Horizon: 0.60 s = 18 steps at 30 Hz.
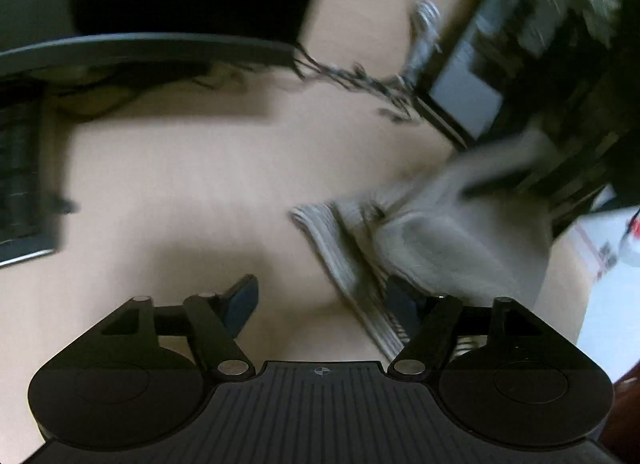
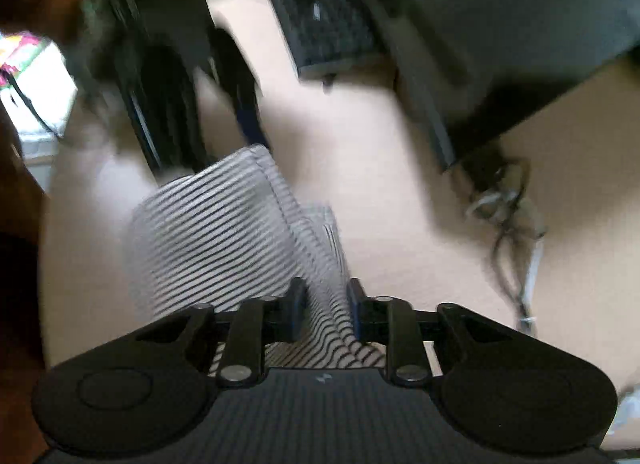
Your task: Fold clothes
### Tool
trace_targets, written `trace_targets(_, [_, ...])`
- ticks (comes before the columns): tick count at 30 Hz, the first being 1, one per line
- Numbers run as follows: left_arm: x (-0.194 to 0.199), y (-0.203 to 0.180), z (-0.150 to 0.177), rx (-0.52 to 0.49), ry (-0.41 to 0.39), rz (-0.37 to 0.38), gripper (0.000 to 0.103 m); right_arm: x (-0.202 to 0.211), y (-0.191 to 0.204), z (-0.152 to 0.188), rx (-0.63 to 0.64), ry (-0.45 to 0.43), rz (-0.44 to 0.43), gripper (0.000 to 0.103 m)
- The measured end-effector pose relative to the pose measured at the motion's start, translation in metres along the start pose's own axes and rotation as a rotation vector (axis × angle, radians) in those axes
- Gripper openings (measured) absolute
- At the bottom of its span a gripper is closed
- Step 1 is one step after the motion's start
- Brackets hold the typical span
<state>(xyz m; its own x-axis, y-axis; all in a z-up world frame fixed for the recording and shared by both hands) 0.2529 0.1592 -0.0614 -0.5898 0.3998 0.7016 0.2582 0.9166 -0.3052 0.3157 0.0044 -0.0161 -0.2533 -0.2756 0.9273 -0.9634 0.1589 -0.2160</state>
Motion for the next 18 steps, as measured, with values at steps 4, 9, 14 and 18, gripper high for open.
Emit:
trace_targets(4, [0.028,-0.005,-0.023,-0.008,-0.053,0.053,0.091,-0.012,-0.021,0.017,-0.162,-0.054,-0.023,0.022])
trace_targets(9, [0.007,-0.051,-0.039,-0.101,0.001,0.155,0.096,-0.001,-0.031,0.037,-0.298,-0.152,0.024,0.031])
trace_targets(14, [-0.045,-0.081,-0.03,-0.219,0.109,0.029,0.091,0.022,-0.033,0.048,-0.412,-0.256,0.177,0.068])
trace_targets(18, [-0.051,-0.075,-0.041,-0.208,0.099,-0.046,0.091,0.069,-0.023,0.075,-0.558,-0.38,0.291,0.103])
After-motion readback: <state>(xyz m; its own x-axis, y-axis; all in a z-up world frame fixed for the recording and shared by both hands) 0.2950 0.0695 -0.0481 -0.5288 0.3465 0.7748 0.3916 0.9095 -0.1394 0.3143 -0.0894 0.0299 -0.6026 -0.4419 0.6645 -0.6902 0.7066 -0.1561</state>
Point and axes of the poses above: each gripper's, at about its wrist camera, not at the fingertips, and x roughly against the way its jaws point, y to its left, z to its underside, the point moved 3 cm from there along -x, roughly the way its jaws point, and after that the axes turned 7 degrees about -z, right-handed, at the moved point
